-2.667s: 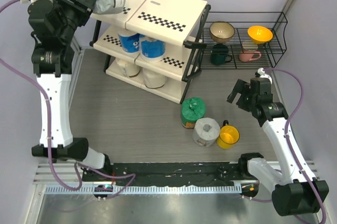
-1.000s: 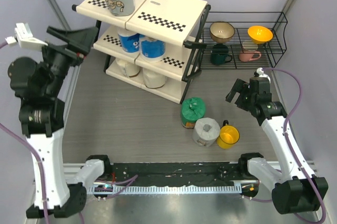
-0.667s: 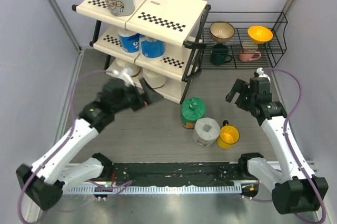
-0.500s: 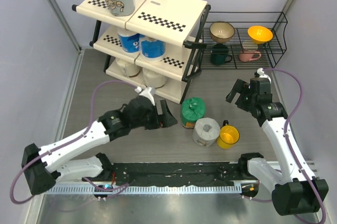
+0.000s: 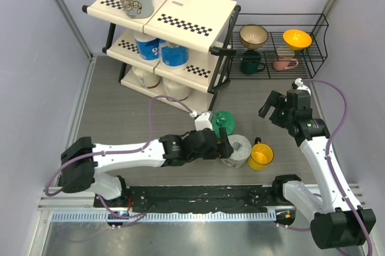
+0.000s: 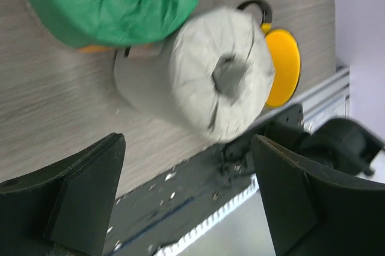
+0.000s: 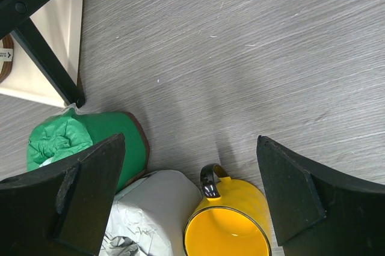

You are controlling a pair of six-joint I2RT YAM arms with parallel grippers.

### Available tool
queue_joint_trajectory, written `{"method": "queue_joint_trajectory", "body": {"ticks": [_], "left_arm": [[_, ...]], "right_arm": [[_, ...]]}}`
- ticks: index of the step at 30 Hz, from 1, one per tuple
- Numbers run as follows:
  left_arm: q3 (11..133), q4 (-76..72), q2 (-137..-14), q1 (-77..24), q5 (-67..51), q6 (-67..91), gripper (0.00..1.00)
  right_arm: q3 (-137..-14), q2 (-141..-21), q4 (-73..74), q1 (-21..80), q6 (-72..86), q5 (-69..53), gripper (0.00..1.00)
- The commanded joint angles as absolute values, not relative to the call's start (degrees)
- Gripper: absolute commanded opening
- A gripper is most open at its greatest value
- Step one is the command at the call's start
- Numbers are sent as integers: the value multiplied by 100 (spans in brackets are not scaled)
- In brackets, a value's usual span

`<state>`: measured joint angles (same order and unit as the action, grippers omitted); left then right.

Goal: Place and organize the paper towels onto the shelf

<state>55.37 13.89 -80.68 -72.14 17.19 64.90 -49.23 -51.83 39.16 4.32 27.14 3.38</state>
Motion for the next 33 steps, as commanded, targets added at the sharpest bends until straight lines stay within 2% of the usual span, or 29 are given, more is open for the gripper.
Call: {"method": "queue_joint_trajectory", "body": {"ticks": [1,10,24,29,33], "left_arm": [[6274,861,-8646,-7277,2337,6671,91],[7128,1573,-9422,-7277,2830,6926,90],[6891,2294,-9141,-7427,3111,7075,89],[7075,2294,-9509,-7444,3024,7049,89],[7294,2347,-9834,-7462,3015,7058,79]], "right_arm": [[-5027,-5010,3946,440,2707,413,96],[-5027,-5001,3990,439,2628,484,96],[-5036,-5089,3964,431,2610,519,96],[-5054,-5098,3955,431,2610,501,96],[-5071,-5054,3973,431,2584,536,96]]}}
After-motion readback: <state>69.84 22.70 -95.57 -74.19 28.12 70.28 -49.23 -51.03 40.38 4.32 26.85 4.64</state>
